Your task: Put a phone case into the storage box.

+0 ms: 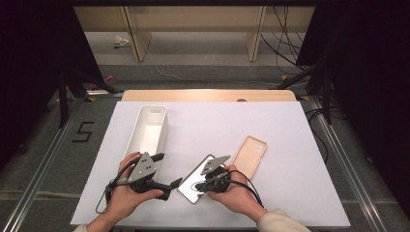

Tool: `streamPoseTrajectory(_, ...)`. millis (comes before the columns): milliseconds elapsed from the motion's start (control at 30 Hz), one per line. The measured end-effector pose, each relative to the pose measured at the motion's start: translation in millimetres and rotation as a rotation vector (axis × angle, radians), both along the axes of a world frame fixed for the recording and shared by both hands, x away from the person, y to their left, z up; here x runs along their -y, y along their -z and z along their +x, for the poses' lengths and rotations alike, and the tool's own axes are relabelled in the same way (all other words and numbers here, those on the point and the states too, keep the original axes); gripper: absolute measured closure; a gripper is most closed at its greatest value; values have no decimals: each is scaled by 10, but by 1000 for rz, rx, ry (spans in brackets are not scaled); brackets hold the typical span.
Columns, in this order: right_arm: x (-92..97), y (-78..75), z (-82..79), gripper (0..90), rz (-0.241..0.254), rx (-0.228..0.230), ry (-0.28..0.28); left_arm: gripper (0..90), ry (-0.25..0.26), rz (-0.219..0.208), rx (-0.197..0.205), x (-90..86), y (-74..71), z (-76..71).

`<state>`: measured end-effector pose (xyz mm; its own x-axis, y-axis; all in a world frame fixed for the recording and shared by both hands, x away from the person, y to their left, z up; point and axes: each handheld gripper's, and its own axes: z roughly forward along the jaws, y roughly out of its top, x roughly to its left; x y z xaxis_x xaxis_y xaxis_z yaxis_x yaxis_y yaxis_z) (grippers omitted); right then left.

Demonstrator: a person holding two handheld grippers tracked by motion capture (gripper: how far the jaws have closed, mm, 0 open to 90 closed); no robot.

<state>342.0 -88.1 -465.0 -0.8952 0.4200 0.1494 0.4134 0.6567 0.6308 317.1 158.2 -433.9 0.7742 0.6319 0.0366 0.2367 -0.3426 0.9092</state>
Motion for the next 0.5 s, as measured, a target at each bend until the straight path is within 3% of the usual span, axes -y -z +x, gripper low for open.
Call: streamPoseTrajectory(500,-54,114,48,900,-90,-16,7,34,6,1,-1,9,5,-1)
